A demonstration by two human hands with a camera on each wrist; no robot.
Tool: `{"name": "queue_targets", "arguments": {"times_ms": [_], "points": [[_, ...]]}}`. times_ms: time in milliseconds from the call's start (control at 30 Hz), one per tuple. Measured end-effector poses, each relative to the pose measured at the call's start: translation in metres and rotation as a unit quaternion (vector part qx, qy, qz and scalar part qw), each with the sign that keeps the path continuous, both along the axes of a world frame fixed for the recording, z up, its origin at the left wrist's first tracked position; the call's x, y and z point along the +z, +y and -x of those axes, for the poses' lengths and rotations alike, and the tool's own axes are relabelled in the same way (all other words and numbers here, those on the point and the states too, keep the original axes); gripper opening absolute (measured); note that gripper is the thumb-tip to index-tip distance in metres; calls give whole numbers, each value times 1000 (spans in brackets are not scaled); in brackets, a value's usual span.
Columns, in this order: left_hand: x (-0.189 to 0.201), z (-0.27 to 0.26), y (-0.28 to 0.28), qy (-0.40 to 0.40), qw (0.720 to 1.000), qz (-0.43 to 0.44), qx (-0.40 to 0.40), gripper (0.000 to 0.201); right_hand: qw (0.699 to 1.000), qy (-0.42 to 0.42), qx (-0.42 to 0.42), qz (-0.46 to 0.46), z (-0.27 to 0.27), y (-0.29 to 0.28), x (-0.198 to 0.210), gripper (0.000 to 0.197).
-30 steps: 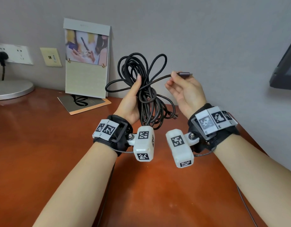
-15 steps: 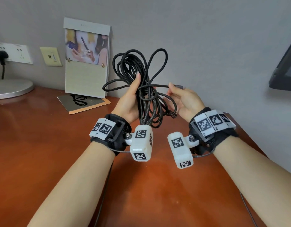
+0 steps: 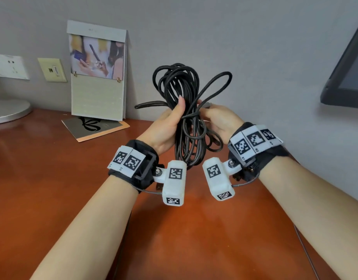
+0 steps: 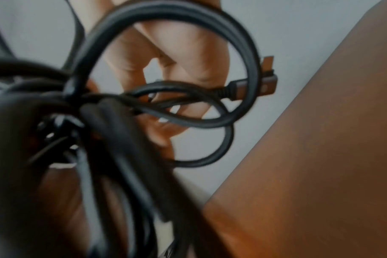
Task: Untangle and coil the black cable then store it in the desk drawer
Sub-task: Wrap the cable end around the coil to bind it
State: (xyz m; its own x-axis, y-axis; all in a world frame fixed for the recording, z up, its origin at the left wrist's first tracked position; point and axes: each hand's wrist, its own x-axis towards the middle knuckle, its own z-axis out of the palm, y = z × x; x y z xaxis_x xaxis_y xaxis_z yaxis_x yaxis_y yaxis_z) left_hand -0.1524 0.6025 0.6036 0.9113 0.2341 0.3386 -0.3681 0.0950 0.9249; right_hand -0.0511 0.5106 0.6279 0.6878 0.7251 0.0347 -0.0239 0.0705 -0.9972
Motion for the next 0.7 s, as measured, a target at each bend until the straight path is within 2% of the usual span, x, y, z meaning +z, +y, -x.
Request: {"name": "queue_targets", "arguments": {"times_ms": [100, 167, 267, 333, 400, 433, 500, 633, 700], "points": [[-4, -6, -3, 17, 999, -33, 10, 60, 999, 15, -44, -4, 3, 8, -7, 21], [-7, -8, -1, 37, 997, -54, 32, 71, 998, 49, -47, 0, 7, 8, -9, 13], [-4, -10, 0, 58, 987, -87, 120, 69, 993, 100, -67, -13, 11, 11, -13, 13], [-4, -11, 0, 67, 964, -91, 241, 61, 989, 112, -93, -12, 16, 16, -14, 23], [-8, -12, 2, 57, 913, -131, 381, 46, 985, 104, -139, -18, 19, 19, -13, 24], [-9, -12, 4, 54, 891, -165, 419, 44, 982, 88, -164, -26, 19, 20, -12, 20], [-9, -12, 5, 43, 883, -194, 424, 48, 981, 45, -182, -48, 17, 21, -11, 16], [-6, -11, 7, 41, 902, -192, 385, 49, 965, -19, -250, -74, 15, 27, -15, 19], [-5, -11, 5, 46, 924, -155, 346, 48, 956, -42, -278, -83, 12, 27, -15, 10]]}}
